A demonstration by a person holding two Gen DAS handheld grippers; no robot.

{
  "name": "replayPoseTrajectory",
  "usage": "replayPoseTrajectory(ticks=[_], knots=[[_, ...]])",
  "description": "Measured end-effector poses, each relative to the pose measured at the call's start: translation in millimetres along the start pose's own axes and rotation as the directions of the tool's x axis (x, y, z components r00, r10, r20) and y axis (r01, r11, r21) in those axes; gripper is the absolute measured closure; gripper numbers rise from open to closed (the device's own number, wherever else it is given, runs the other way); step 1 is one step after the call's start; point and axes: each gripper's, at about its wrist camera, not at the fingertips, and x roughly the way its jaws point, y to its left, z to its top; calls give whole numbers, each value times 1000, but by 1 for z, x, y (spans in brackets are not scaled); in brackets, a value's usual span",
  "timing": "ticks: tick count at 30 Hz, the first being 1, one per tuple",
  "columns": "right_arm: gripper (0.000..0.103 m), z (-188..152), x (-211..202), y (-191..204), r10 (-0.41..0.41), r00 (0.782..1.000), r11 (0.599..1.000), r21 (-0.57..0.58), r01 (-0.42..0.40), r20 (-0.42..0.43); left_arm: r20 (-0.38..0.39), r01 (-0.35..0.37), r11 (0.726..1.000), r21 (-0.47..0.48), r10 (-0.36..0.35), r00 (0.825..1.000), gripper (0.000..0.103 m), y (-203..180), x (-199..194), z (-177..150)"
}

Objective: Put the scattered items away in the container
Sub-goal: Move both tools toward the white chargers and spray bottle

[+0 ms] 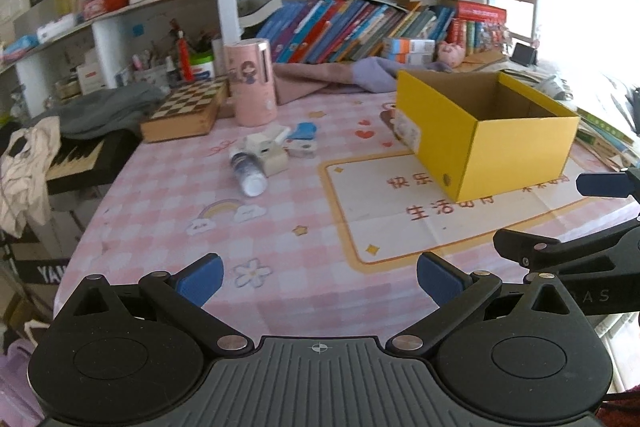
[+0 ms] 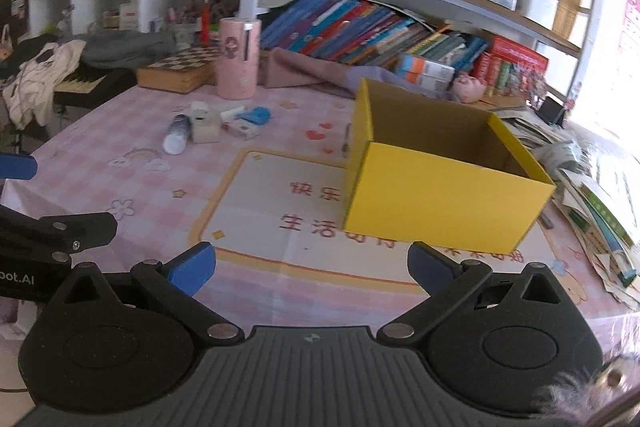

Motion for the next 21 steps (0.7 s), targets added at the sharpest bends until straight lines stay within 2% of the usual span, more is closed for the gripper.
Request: replayPoseTrajectory(ticks=[12, 21], knots=[[0, 20, 10, 30, 83, 996, 993, -82, -83, 7, 4, -84, 993, -84, 84, 996, 0, 32, -9, -3], [0, 31, 24, 38, 112, 994, 988, -106, -110, 12, 1, -109, 988, -111, 110, 994, 0, 44, -1, 0]])
